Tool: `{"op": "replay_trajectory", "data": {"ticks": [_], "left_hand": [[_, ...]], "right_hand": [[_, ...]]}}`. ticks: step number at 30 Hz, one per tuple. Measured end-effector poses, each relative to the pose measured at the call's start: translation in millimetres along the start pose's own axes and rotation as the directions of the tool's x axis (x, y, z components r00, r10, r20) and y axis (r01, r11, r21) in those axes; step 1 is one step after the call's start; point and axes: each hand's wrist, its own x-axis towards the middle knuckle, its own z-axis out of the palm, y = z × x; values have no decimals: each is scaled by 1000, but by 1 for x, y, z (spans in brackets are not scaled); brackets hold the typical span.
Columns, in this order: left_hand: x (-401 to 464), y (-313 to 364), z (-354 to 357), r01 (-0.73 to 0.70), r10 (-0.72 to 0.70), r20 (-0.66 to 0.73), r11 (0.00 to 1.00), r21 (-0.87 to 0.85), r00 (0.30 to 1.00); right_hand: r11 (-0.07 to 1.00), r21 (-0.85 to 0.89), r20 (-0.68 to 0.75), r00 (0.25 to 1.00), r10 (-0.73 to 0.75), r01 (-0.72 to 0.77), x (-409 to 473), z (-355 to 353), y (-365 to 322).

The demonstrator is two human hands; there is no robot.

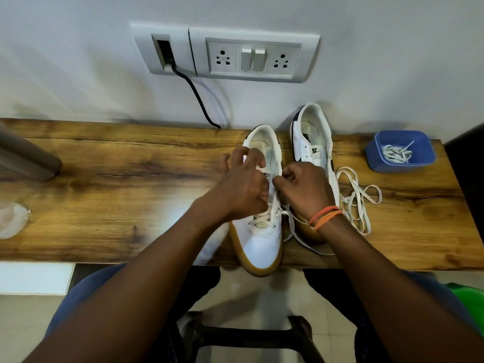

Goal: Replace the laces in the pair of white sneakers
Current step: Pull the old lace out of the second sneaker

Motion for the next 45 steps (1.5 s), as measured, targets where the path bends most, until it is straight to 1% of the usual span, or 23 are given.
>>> {"op": "replay_trajectory", "data": {"ticks": [1, 2, 4, 6, 8, 10, 12, 14, 17, 19, 21, 23, 25, 27, 29, 31, 33, 35, 38, 40, 41, 44, 45], "left_hand": [[-2, -5, -8, 10, -10, 34, 1000, 16, 999], [-5, -10, -15, 35, -38, 83, 999, 35, 996], [-12, -18, -26, 117, -127, 198, 991, 60, 972], [-15, -21, -29, 160, -182, 258, 982, 103, 949], [-12, -16, -30, 147, -168, 225, 983, 107, 960], [-6, -9, -27, 114, -119, 128, 992, 51, 985], [0, 0, -16, 45, -48, 65, 998, 47, 997], [4, 5, -3, -21, 16, 79, 998, 53, 997], [8, 5, 5, -71, 72, 133, 997, -11, 988], [10, 0, -7, -12, 14, 119, 1000, -23, 993], [10, -12, -25, 119, -120, 70, 993, 23, 990], [3, -29, -36, 241, -242, 39, 970, 35, 970], [-3, -38, -38, 305, -305, 87, 952, 19, 948], [-3, -39, -31, 282, -272, 126, 957, -68, 954], [3, -31, -21, 169, -161, 59, 968, -187, 985], [8, -14, -13, 71, -70, 12, 957, -282, 997], [11, 2, -4, 20, -5, 57, 966, -259, 998], [13, 8, 6, 6, 22, 108, 969, -248, 994], [15, -1, 3, 51, 3, 147, 932, -359, 989], [14, -8, -8, 82, -24, 155, 920, -384, 988], [14, -13, -14, 109, -61, 135, 916, -387, 989], [12, -29, -23, 177, -191, -3, 915, -363, 982], [10, -31, -22, 188, -212, -32, 919, -348, 977]], "right_hand": [[1000, -12, 14, 1000, 5, -5, 3, -1, 1], [1000, 13, 31, 999, 22, -23, 6, -2, 3], [981, 165, 94, 992, 84, -99, 9, -5, 8], [946, 280, 163, 979, 121, -163, 8, -9, 9], [938, 302, 172, 977, 123, -171, 7, -10, 7], [927, 325, 179, 974, 135, -189, 6, -10, 4], [906, 357, 200, 966, 163, -227, 5, -10, 4], [889, 380, 224, 958, 180, -256, 5, -11, 4], [886, 381, 233, 955, 186, -265, 6, -12, 3], [885, 380, 237, 953, 189, -270, 6, -13, 4], [876, 388, 251, 948, 198, -286, 7, -13, 4], [871, 389, 262, 942, 208, -300, 6, -12, 4], [869, 391, 260, 942, 211, -303, 6, -13, 4], [868, 394, 260, 942, 211, -303, 6, -13, 4], [868, 394, 263, 942, 209, -303, 6, -13, 3], [868, 398, 257, 944, 206, -297, 5, -13, 3], [871, 397, 254, 946, 201, -291, 6, -13, 3], [871, 392, 262, 944, 202, -295, 8, -13, 4], [862, 400, 300, 933, 198, -311, 10, -15, 6], [857, 407, 314, 929, 194, -316, 11, -15, 6], [851, 415, 321, 927, 195, -322, 10, -15, 6], [847, 420, 329, 925, 192, -325, 9, -16, 6], [851, 416, 324, 926, 192, -321, 9, -16, 6]]}}
